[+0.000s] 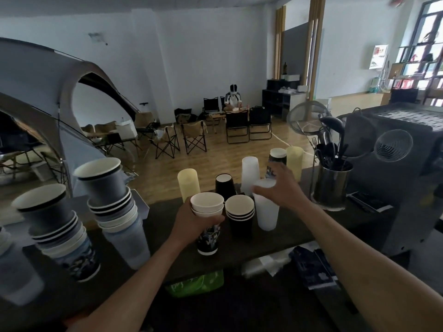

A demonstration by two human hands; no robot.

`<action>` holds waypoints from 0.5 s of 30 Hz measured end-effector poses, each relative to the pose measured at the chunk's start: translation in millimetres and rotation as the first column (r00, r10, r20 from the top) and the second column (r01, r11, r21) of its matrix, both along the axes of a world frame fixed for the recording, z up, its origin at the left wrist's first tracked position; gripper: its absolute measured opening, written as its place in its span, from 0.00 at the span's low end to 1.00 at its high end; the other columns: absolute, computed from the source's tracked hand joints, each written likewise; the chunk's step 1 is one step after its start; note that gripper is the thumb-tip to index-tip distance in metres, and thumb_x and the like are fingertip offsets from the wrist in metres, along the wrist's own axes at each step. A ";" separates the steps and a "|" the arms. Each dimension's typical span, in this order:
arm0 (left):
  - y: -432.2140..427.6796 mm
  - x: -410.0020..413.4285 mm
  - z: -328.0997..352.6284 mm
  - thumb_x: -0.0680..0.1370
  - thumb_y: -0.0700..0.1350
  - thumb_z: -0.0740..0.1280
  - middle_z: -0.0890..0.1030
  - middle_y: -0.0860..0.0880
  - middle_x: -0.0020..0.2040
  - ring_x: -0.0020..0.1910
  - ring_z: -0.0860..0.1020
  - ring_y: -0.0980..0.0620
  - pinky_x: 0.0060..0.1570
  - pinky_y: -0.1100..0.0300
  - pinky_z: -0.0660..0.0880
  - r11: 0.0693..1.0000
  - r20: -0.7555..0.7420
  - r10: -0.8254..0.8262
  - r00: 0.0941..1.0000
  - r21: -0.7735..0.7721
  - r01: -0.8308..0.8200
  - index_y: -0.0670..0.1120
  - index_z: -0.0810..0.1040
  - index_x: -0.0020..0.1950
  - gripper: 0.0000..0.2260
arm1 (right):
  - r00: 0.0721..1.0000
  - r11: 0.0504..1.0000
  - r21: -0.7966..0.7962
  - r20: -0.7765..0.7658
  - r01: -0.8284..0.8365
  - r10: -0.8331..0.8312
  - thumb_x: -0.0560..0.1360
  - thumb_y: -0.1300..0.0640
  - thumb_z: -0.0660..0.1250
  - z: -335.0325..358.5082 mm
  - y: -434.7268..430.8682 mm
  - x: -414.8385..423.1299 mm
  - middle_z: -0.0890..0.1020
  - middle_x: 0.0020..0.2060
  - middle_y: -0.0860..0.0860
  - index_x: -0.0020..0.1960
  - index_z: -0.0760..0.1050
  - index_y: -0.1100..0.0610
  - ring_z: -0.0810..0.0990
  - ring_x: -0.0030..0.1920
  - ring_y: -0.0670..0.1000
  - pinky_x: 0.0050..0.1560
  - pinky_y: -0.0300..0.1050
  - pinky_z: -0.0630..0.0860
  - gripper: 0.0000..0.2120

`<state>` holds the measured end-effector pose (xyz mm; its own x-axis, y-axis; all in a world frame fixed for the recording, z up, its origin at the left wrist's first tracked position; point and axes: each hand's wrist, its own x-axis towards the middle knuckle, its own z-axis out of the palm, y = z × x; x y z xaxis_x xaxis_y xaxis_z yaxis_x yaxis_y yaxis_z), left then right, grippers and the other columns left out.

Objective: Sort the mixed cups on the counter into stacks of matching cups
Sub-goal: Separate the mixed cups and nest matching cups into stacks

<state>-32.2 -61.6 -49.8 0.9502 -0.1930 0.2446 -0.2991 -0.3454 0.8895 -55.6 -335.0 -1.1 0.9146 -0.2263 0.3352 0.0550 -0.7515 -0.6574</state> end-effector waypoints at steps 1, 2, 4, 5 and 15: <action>1.8 -1.6 1.0 0.57 0.55 0.83 0.85 0.55 0.53 0.51 0.82 0.60 0.50 0.60 0.81 1.000 -0.001 0.005 1.000 -0.006 -0.005 0.50 0.79 0.60 0.34 | 0.995 1.000 -0.016 0.093 -0.024 0.025 0.67 0.39 0.74 9.7 10.3 -0.5 0.67 0.72 0.51 0.73 0.64 0.51 0.65 0.71 0.53 0.66 0.50 0.66 0.40; 3.3 -3.4 2.7 0.57 0.53 0.83 0.85 0.54 0.53 0.51 0.82 0.60 0.49 0.61 0.80 1.000 -0.002 0.013 1.000 -0.012 -0.013 0.50 0.79 0.60 0.33 | 0.984 0.997 -0.030 0.167 -0.064 0.068 0.69 0.40 0.73 20.9 24.2 -2.2 0.69 0.70 0.49 0.71 0.67 0.50 0.67 0.69 0.51 0.63 0.46 0.65 0.36; 4.4 -8.4 7.9 0.60 0.48 0.84 0.85 0.55 0.51 0.50 0.82 0.61 0.46 0.65 0.79 0.999 0.010 0.020 1.000 -0.028 -0.019 0.51 0.80 0.58 0.29 | 0.963 0.978 -0.056 0.172 -0.200 0.207 0.68 0.39 0.73 40.8 56.5 -5.2 0.73 0.67 0.46 0.69 0.70 0.48 0.70 0.66 0.48 0.59 0.42 0.66 0.32; 4.7 -11.4 11.5 0.61 0.46 0.84 0.85 0.56 0.49 0.49 0.82 0.62 0.44 0.66 0.79 0.999 0.021 0.021 1.000 -0.033 -0.020 0.52 0.80 0.56 0.27 | 0.949 0.954 -0.042 0.103 -0.296 0.299 0.67 0.38 0.74 44.9 72.1 -4.4 0.74 0.66 0.45 0.68 0.71 0.47 0.72 0.65 0.46 0.59 0.42 0.68 0.33; 36.0 -23.9 31.8 0.64 0.48 0.77 0.86 0.50 0.50 0.51 0.84 0.50 0.45 0.63 0.79 0.986 -0.179 -0.123 0.976 -0.131 0.101 0.47 0.80 0.56 0.21 | 0.842 0.872 0.142 -0.226 -0.469 0.490 0.62 0.38 0.78 41.0 124.4 11.7 0.79 0.60 0.51 0.68 0.72 0.51 0.79 0.57 0.50 0.57 0.49 0.78 0.39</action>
